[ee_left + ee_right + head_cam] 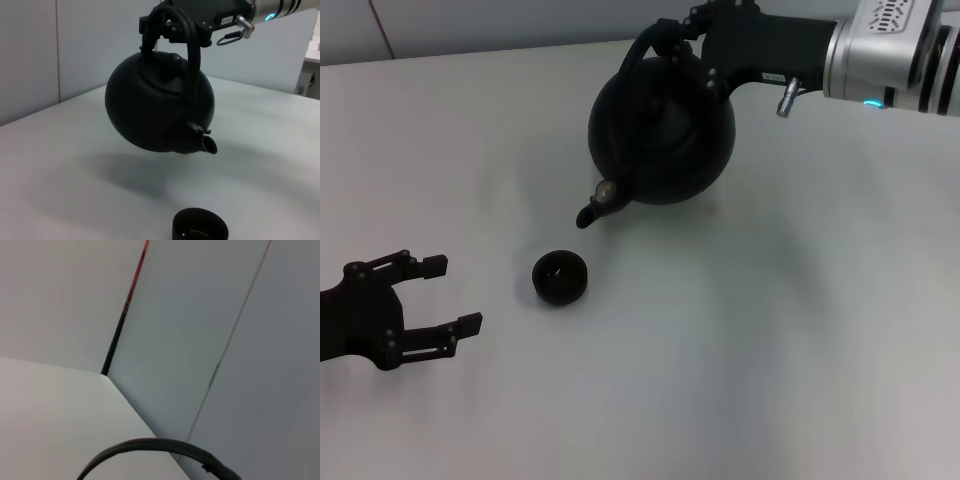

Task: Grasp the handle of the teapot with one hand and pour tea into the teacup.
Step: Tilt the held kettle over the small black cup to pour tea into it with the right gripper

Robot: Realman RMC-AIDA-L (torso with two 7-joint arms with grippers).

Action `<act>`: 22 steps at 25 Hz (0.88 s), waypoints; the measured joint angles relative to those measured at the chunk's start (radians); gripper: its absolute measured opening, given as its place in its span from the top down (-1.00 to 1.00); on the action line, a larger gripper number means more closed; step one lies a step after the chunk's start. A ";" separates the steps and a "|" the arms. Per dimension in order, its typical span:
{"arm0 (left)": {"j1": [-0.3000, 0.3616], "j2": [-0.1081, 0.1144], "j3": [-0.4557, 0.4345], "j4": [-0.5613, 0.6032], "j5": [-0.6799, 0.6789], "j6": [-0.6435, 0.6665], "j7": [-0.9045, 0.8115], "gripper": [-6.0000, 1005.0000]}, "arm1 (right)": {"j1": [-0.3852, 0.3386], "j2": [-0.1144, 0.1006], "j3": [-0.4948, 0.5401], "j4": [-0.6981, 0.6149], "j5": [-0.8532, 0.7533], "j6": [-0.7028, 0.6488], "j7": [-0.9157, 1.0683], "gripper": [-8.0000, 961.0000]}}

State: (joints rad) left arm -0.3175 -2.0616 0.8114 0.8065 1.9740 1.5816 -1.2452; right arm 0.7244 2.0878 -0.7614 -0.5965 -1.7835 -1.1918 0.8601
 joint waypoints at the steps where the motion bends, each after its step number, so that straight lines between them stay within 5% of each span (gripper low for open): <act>1: 0.000 0.000 0.000 0.000 0.000 0.000 0.000 -0.71 | 0.000 0.000 0.000 0.000 0.000 0.000 0.000 0.80; 22: 0.000 0.000 0.000 0.003 0.000 -0.001 -0.013 -0.71 | -0.003 0.000 -0.111 -0.052 0.019 0.035 -0.008 0.80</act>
State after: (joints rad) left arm -0.3171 -2.0615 0.8115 0.8095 1.9743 1.5810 -1.2586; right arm 0.7213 2.0877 -0.8726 -0.6487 -1.7647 -1.1567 0.8517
